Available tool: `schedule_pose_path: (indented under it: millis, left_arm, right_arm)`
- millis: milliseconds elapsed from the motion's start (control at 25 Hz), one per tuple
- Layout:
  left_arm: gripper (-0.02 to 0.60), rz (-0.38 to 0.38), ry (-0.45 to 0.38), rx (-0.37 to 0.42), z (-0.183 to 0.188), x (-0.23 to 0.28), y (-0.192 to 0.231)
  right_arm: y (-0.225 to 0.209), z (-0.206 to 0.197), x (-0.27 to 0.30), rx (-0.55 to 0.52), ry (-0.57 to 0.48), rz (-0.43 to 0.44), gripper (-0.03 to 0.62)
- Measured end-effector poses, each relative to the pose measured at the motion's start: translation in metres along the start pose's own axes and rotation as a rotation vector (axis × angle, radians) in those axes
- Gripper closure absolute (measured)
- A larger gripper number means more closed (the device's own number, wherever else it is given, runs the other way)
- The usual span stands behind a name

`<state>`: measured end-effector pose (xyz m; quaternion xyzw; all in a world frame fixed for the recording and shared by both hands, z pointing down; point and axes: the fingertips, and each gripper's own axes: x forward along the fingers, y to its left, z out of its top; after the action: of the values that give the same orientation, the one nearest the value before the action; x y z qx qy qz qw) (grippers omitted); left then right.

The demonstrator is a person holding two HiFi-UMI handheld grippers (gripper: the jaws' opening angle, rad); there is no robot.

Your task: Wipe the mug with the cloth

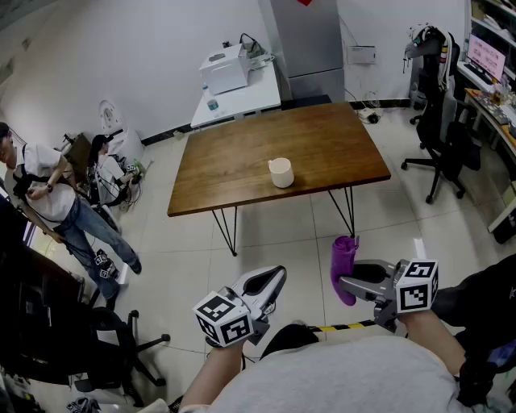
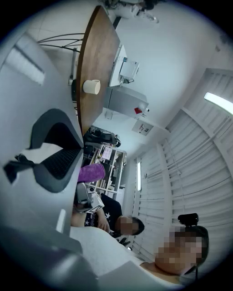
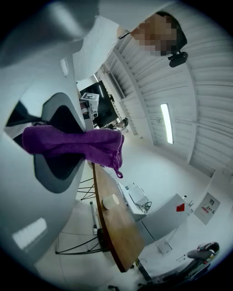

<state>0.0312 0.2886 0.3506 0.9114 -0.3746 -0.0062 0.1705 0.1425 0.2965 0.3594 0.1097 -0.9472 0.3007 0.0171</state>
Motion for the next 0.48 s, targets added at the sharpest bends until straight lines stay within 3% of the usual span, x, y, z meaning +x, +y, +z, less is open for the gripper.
schedule_pose_path:
  millis: [280,480]
  left_arm:
    - [0.58,-0.037,0.005,0.018,0.012,0.035,0.047]
    - [0.58,-0.046,0.024,-0.001,0.028,0.066,0.124]
  right_arm:
    - [-0.053,0.026,0.033,0.013,-0.006,-0.009,0.457]
    - [-0.115,0.057,0.079,0.055,0.0,-0.03,0.458]
